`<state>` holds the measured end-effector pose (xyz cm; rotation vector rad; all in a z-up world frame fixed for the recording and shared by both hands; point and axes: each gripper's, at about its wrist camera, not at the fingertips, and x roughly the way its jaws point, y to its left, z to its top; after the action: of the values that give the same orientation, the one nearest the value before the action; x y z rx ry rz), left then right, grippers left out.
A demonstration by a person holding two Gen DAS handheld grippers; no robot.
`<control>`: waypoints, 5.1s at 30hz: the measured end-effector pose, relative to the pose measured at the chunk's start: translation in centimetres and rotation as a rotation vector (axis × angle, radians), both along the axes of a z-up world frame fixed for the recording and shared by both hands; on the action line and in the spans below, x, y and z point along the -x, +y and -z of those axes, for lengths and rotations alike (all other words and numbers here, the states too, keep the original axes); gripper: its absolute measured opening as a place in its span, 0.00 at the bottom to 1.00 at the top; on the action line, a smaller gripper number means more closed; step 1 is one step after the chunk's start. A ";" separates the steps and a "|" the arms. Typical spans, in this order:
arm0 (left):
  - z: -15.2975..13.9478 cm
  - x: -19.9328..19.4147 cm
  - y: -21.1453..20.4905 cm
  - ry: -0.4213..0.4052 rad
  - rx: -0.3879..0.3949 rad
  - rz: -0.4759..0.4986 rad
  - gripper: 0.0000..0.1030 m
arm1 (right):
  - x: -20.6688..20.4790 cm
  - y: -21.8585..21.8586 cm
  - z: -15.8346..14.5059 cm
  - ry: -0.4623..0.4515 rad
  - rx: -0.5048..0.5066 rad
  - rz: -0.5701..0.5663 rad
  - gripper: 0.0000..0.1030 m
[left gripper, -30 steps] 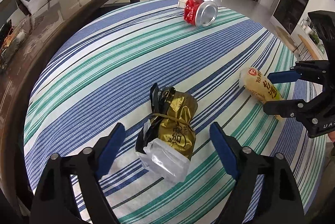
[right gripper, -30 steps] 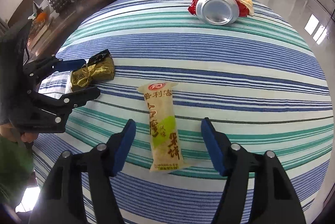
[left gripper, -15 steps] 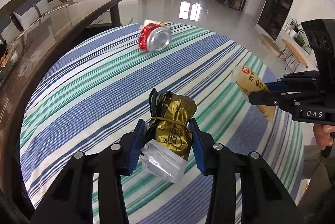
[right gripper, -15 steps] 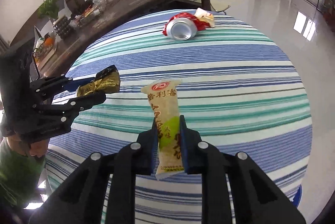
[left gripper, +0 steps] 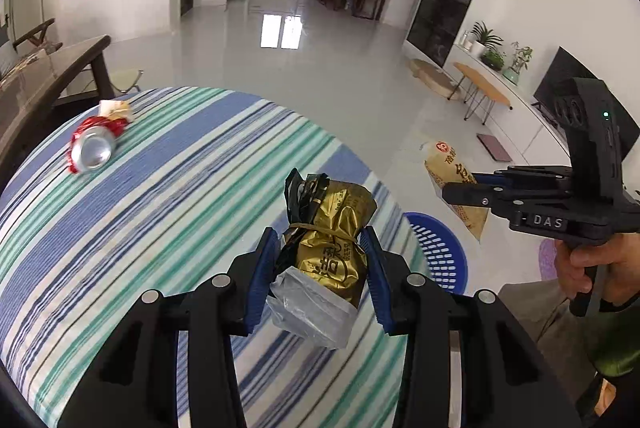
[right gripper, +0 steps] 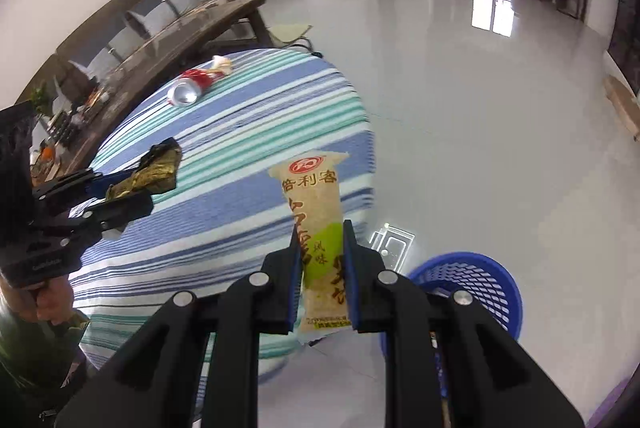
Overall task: Collect trash
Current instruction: 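Carry both items over the blue wastebasket and open both tools to drop them, then return both tools to the table and reach the left tool toward the red can, then grasp the red crushed can with the left tool and lift it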
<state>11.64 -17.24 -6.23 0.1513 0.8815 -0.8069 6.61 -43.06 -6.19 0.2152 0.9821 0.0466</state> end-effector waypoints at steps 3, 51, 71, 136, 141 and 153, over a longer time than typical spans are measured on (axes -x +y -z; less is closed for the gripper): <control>0.3 1.6 -4.7 0.019 0.011 0.061 0.41 | 1.9 -4.5 1.4 0.023 0.000 0.098 0.17; 7.4 -0.3 11.9 -0.009 -0.196 -0.339 0.94 | -2.4 9.9 4.1 -0.078 0.113 -0.077 0.94; 7.5 -4.0 23.0 0.015 -0.222 -0.373 0.94 | -10.3 22.6 7.1 -0.026 0.267 -0.317 0.94; 8.2 -13.2 24.1 -0.005 -0.157 -0.428 0.61 | -10.9 22.6 8.7 -0.016 0.198 -0.310 0.95; 9.0 -12.6 23.6 0.017 -0.132 -0.464 0.80 | -10.9 22.6 8.7 -0.016 0.198 -0.310 0.95; 10.4 -12.6 22.5 -0.001 -0.233 -0.443 0.95 | -10.6 22.4 8.5 0.014 0.190 -0.342 0.96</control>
<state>24.25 5.28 -16.65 0.1532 0.9620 -0.2912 17.18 -20.70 -14.68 -0.1280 1.0218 0.2633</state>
